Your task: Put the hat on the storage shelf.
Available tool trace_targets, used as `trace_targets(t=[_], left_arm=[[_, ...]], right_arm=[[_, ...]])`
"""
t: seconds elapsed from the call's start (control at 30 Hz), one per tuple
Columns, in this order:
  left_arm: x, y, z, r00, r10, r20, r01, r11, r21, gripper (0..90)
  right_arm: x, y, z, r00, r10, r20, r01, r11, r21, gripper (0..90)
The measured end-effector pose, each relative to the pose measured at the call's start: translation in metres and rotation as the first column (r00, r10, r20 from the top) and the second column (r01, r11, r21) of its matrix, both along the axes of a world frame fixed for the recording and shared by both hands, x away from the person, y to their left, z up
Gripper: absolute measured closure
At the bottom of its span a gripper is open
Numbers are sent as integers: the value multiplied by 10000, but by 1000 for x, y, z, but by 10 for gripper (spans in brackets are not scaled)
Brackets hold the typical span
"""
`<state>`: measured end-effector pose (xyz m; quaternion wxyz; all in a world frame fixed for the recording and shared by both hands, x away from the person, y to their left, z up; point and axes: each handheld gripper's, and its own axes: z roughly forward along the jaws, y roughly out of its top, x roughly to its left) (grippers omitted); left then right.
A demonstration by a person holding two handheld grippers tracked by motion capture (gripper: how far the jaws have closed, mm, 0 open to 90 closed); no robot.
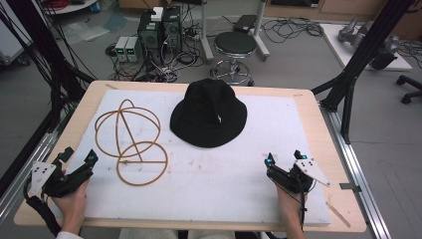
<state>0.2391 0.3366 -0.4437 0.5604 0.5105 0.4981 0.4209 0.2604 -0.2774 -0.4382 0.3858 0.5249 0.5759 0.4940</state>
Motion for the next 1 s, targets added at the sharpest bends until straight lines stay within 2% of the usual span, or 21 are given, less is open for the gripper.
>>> trace_targets(t=[1.0], left_arm=[[0,2,0,10000,28,-60,-28,10000,-19,216]], right_arm=[[0,1,0,10000,41,-87,-40,9999,98,65]])
